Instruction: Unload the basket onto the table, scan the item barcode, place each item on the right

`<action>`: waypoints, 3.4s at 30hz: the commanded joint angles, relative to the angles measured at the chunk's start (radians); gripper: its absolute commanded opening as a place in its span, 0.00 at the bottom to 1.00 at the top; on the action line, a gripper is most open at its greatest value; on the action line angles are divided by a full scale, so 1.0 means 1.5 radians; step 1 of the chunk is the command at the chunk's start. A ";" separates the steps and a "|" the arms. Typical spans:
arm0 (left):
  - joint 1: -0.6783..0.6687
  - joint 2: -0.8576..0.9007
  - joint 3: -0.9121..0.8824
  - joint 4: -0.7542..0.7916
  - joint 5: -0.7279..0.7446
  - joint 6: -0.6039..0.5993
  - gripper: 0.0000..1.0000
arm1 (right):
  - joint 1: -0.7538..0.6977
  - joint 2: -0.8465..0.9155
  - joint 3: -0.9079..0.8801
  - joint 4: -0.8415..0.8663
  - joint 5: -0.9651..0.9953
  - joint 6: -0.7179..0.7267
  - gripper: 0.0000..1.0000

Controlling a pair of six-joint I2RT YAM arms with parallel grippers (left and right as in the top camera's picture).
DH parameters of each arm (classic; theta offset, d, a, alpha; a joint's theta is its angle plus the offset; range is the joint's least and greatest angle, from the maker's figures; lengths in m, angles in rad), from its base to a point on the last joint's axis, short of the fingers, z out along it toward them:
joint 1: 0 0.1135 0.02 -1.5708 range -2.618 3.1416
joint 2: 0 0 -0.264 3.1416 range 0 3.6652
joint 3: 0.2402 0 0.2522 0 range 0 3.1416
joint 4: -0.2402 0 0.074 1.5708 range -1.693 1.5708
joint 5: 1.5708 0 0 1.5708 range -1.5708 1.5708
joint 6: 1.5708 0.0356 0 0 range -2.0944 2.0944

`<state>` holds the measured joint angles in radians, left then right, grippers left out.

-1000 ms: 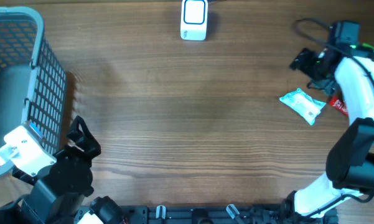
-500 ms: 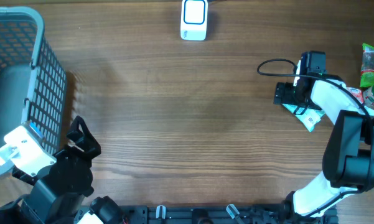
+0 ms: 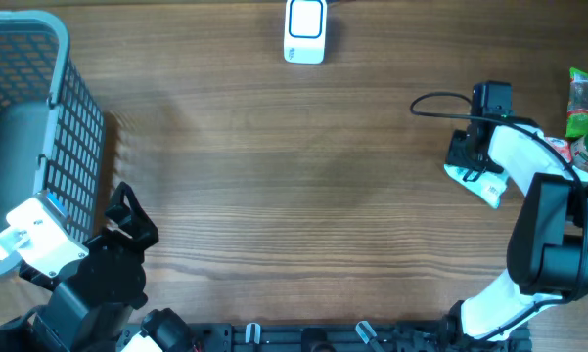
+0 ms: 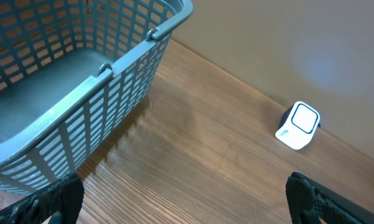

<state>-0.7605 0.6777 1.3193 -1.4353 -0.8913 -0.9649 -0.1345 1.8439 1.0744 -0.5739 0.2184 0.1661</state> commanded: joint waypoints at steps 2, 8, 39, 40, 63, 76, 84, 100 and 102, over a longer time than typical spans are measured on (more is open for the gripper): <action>-0.005 0.004 -0.003 0.002 -0.004 -0.008 1.00 | -0.011 -0.032 0.098 -0.049 0.037 0.077 0.04; -0.005 0.004 -0.003 0.002 -0.004 -0.008 1.00 | -0.043 -0.063 0.164 -0.038 0.165 0.086 0.04; -0.005 0.004 -0.003 0.002 -0.004 -0.008 1.00 | -0.121 0.024 0.169 0.170 0.126 0.054 1.00; -0.005 0.004 -0.003 0.002 -0.004 -0.008 1.00 | -0.117 0.006 0.173 0.160 0.116 0.053 1.00; -0.005 0.004 -0.003 0.002 -0.004 -0.008 1.00 | -0.062 -0.751 0.183 -0.136 -0.286 0.013 1.00; -0.005 0.004 -0.003 0.002 -0.004 -0.008 1.00 | -0.062 -0.967 0.180 -0.367 -0.320 -0.092 1.00; -0.005 0.004 -0.003 0.002 -0.004 -0.008 1.00 | 0.006 -1.021 0.055 -0.205 -0.355 -0.109 1.00; -0.005 0.004 -0.003 0.002 -0.004 -0.008 1.00 | 0.078 -1.227 -0.601 0.547 -0.288 0.033 1.00; -0.005 0.004 -0.003 0.002 -0.004 -0.008 1.00 | 0.078 -1.227 -0.646 0.569 -0.266 0.033 1.00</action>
<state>-0.7605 0.6796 1.3193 -1.4342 -0.8909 -0.9649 -0.0212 0.0193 0.1925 0.2352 -0.2569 0.1761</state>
